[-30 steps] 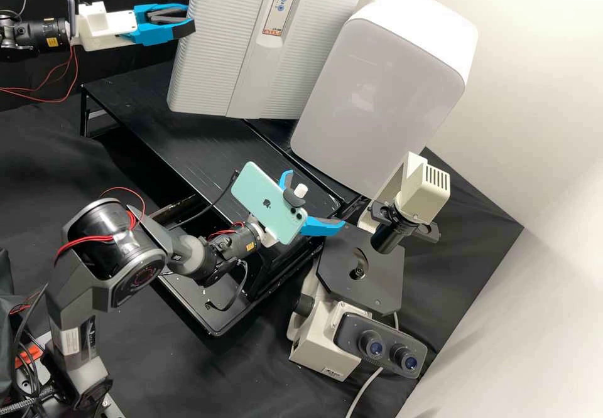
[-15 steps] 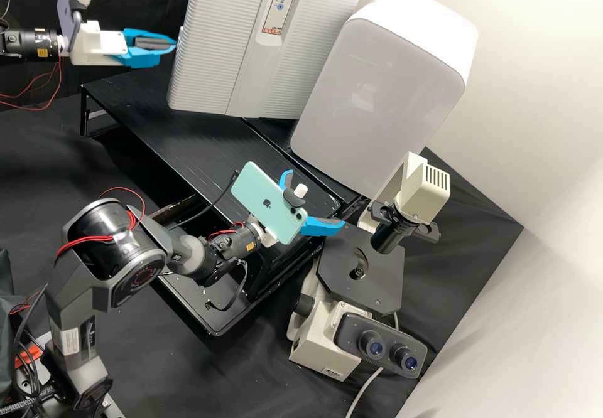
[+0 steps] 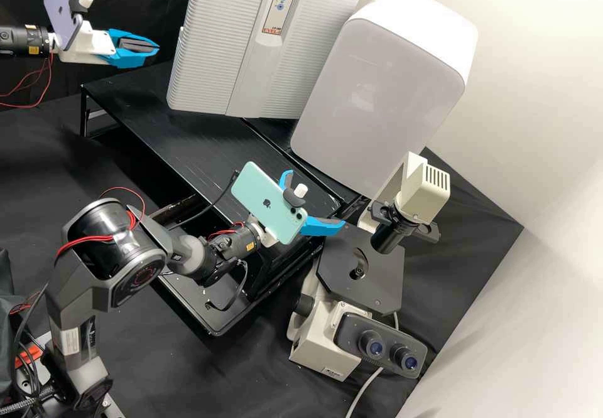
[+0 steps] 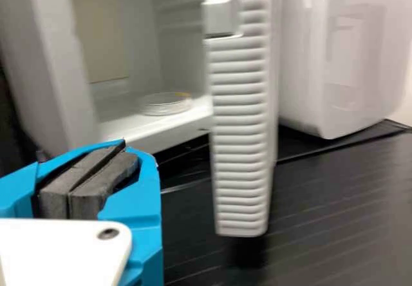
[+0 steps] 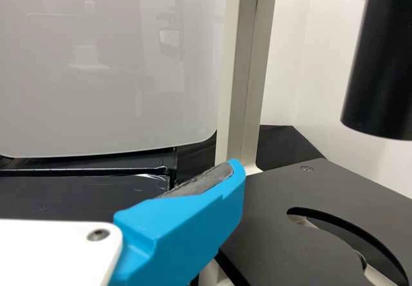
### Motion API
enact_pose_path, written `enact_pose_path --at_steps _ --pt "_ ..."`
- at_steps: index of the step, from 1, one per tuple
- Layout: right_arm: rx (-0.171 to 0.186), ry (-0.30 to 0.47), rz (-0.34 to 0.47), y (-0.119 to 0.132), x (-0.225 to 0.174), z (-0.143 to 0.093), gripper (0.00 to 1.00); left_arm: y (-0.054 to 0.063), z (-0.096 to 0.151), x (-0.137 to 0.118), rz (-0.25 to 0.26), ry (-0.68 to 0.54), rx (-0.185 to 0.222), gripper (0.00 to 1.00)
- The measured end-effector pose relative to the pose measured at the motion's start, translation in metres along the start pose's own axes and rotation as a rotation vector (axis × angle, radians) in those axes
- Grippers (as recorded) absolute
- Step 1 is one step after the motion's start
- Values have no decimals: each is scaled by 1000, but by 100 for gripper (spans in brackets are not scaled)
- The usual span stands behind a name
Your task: Open the incubator door
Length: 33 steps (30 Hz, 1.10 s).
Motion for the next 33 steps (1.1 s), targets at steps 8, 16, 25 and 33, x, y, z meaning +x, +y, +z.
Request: enact_pose_path --at_steps 8,16,25,33 --pt "0 0 0 0 0 0 100 1 -13 -4 22 69 -15 0" --pt "0 0 0 0 0 0 100 0 -25 16 24 120 -20 0" --pt "0 0 0 0 0 0 100 1 -13 45 12 56 1 0" --pt "0 0 0 0 0 0 100 4 16 53 13 -54 8 0"
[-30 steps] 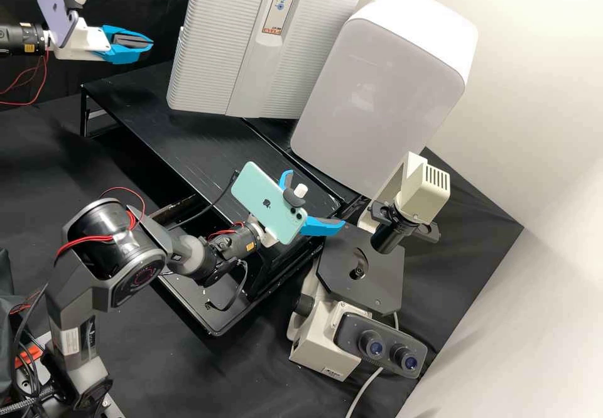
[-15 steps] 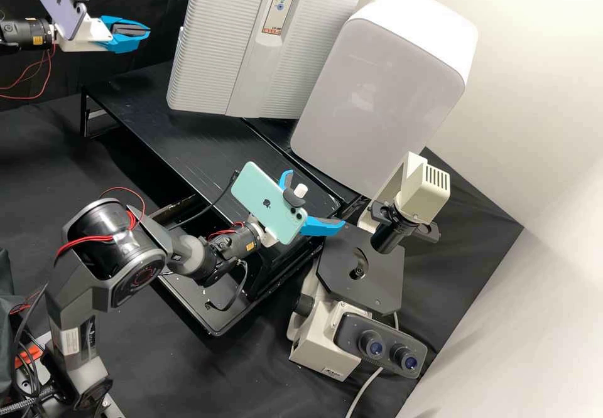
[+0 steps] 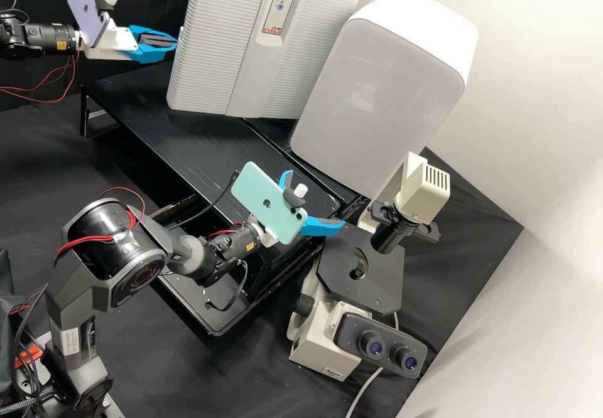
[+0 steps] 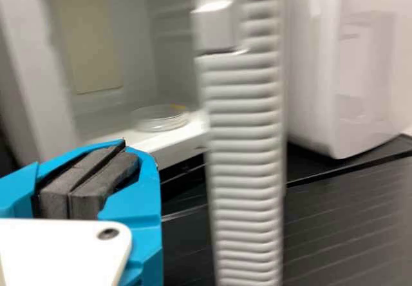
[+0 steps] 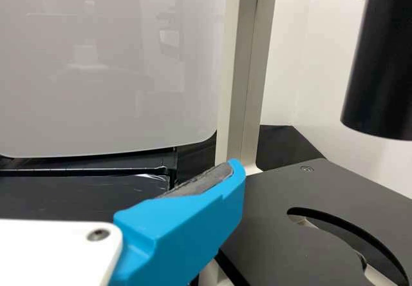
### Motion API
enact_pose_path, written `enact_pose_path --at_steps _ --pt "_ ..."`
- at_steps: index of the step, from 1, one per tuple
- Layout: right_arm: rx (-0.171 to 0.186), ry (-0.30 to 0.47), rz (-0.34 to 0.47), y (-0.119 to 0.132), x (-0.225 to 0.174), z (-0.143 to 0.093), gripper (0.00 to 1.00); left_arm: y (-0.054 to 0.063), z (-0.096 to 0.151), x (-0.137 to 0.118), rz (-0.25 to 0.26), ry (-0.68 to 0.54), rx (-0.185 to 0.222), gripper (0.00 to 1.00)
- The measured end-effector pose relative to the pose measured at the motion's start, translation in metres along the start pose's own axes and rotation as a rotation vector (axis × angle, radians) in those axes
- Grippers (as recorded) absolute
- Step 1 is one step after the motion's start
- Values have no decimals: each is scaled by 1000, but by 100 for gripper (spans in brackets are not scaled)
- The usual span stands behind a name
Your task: Open the incubator door
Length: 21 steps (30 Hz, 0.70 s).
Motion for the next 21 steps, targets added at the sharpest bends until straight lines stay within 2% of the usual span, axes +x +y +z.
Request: enact_pose_path --at_steps 4,10,17,21 --pt "0 0 0 0 0 0 100 2 14 3 2 -51 10 0" --pt "0 0 0 0 0 0 100 7 28 7 9 -110 -13 0" --pt "0 0 0 0 0 0 100 11 46 9 -2 -248 14 0" --pt "0 0 0 0 0 0 100 15 56 13 3 -334 -9 0"
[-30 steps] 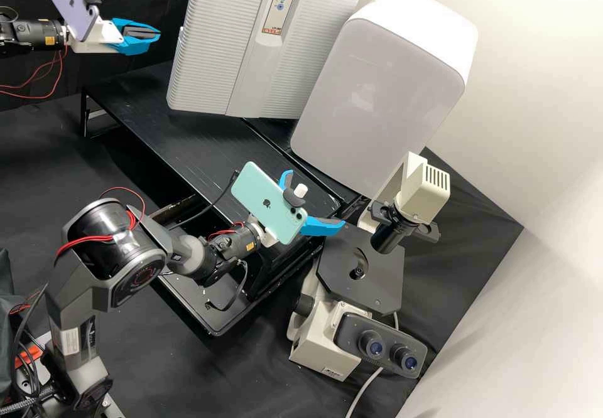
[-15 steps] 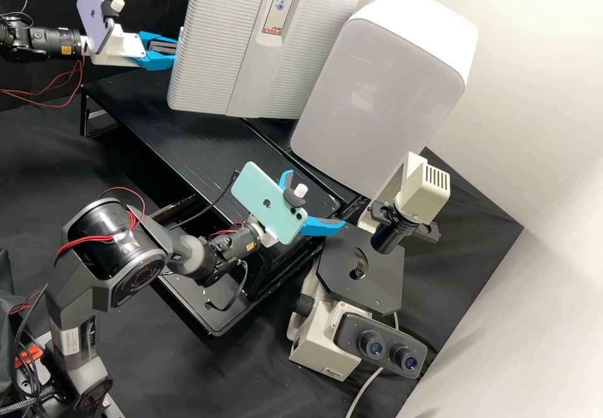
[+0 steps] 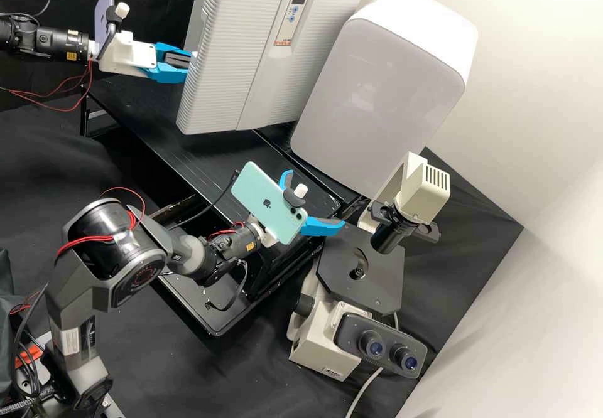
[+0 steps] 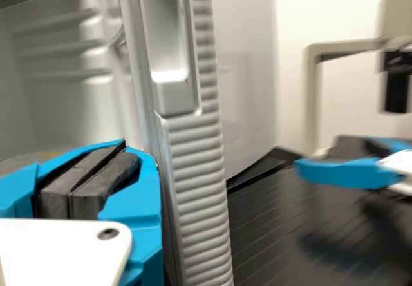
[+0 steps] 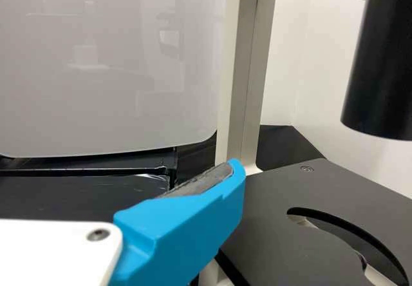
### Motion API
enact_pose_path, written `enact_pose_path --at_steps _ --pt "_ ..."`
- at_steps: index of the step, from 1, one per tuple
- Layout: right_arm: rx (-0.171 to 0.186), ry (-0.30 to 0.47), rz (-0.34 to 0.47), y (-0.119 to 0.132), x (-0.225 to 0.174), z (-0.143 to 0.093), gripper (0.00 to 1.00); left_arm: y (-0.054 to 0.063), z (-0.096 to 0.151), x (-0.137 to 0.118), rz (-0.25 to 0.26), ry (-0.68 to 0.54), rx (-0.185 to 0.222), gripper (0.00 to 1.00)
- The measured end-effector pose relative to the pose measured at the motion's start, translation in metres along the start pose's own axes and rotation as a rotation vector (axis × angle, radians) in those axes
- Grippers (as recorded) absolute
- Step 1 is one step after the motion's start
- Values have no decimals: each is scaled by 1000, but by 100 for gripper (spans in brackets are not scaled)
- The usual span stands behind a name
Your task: Open the incubator door
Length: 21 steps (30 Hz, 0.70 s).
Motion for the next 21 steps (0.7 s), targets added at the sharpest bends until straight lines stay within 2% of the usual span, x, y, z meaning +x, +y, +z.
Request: enact_pose_path --at_steps 4,12,21 --pt "0 0 0 0 0 0 100 0 8 11 -9 -74 -2 0" --pt "0 0 0 0 0 0 100 0 18 35 -14 -142 -2 0" --pt "0 0 0 0 0 0 100 -3 16 46 -20 -146 -11 0"
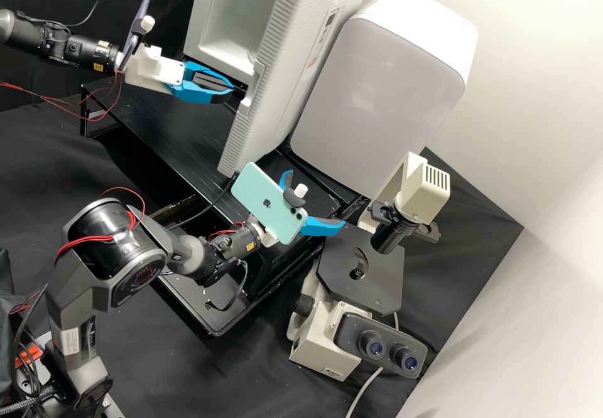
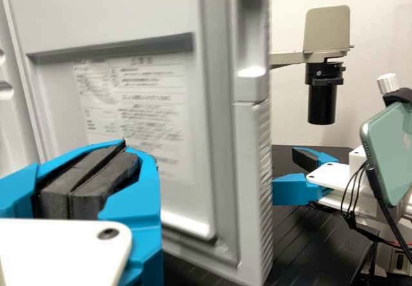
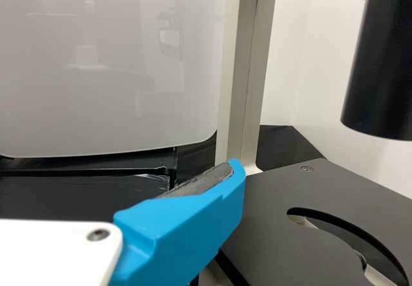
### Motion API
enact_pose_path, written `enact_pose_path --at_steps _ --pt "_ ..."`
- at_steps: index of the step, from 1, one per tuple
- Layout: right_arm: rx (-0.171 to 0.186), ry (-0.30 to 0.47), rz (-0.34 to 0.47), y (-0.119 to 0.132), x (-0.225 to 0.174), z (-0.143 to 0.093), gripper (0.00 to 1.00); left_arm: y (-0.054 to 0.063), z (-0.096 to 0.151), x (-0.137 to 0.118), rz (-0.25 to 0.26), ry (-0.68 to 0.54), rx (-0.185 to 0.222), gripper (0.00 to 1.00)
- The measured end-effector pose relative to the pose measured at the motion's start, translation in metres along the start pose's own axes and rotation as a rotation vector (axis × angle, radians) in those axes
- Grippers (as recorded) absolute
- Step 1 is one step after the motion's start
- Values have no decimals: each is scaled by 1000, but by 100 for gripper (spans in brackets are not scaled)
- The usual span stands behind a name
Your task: Open the incubator door
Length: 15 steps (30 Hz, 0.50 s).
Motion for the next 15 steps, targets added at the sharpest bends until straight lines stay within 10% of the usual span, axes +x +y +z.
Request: enact_pose_path --at_steps 5,6,15 --pt "0 0 0 0 0 0 100 -1 -2 1 -5 13 9 0" --pt "0 0 0 0 0 0 100 -1 -2 1 -2 17 15 100" --pt "0 0 0 0 0 0 100 -1 -13 -5 77 215 145 100"
